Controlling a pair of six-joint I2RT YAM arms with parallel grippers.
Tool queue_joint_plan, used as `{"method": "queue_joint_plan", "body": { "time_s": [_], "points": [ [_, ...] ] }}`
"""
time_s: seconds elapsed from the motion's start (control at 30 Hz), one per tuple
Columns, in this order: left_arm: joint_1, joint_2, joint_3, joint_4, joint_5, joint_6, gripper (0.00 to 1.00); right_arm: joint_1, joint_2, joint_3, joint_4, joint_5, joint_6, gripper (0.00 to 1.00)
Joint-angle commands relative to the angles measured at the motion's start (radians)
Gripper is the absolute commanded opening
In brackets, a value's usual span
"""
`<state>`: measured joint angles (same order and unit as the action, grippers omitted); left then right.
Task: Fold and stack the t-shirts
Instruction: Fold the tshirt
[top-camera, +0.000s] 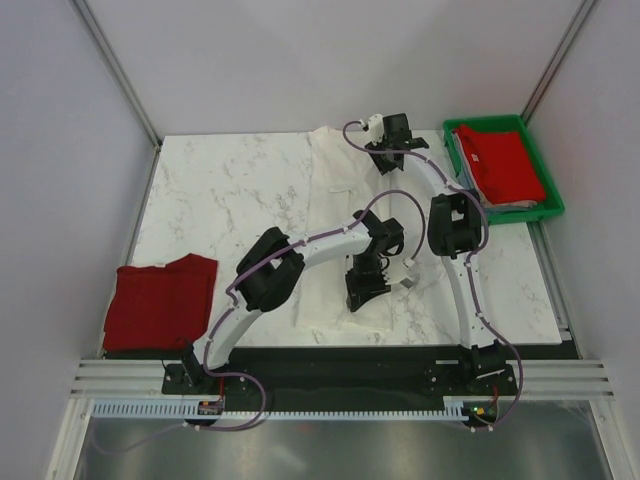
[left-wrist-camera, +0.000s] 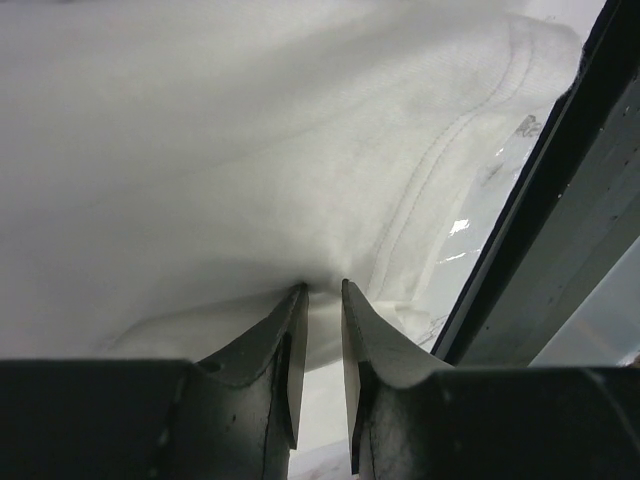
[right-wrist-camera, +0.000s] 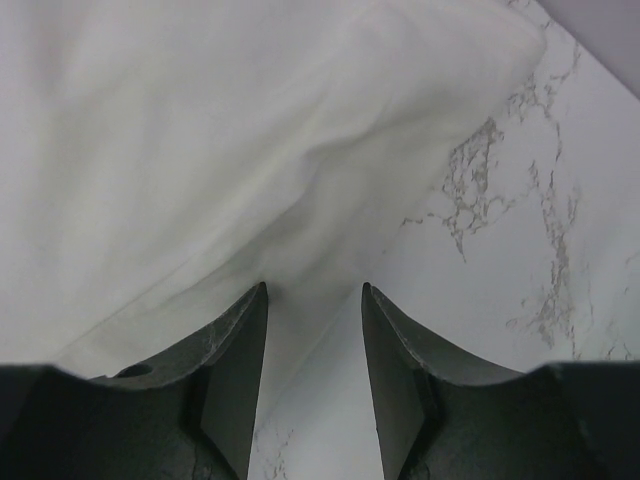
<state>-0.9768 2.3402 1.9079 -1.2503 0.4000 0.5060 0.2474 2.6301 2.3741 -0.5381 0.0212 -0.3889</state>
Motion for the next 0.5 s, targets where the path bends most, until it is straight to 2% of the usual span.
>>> {"method": "queue_joint_plan", "body": {
  "time_s": [0.0,0.17,0.3,0.33,0.4,0.47],
  "points": [
    [-0.007,0.042,0.054,0.058,0.008,0.003,0.28,0.015,0.060,0.057,0.015,-0.009,0.005,0.52],
    [-0.005,-0.010,0.097,0.031,-0.012,-0.027,0.29,0.013,0.015,0.057,0.015,0.023,0.031,0.52],
    [-0.002,-0.200,0.063,0.018,-0.050,-0.064,0.32,-0.037,-0.154,-0.018,0.024,0.023,0.126,0.52],
    [-0.002,-0.296,0.040,0.023,-0.065,-0.082,0.34,-0.049,-0.239,-0.047,0.026,0.014,0.172,0.53],
    [0.007,-0.388,0.010,0.041,-0.105,-0.104,0.42,-0.079,-0.332,-0.165,0.029,-0.019,0.225,0.53],
    [0.018,-0.501,-0.038,0.052,-0.130,-0.153,0.46,-0.091,-0.473,-0.327,0.033,-0.085,0.266,0.53]
  ]
}}
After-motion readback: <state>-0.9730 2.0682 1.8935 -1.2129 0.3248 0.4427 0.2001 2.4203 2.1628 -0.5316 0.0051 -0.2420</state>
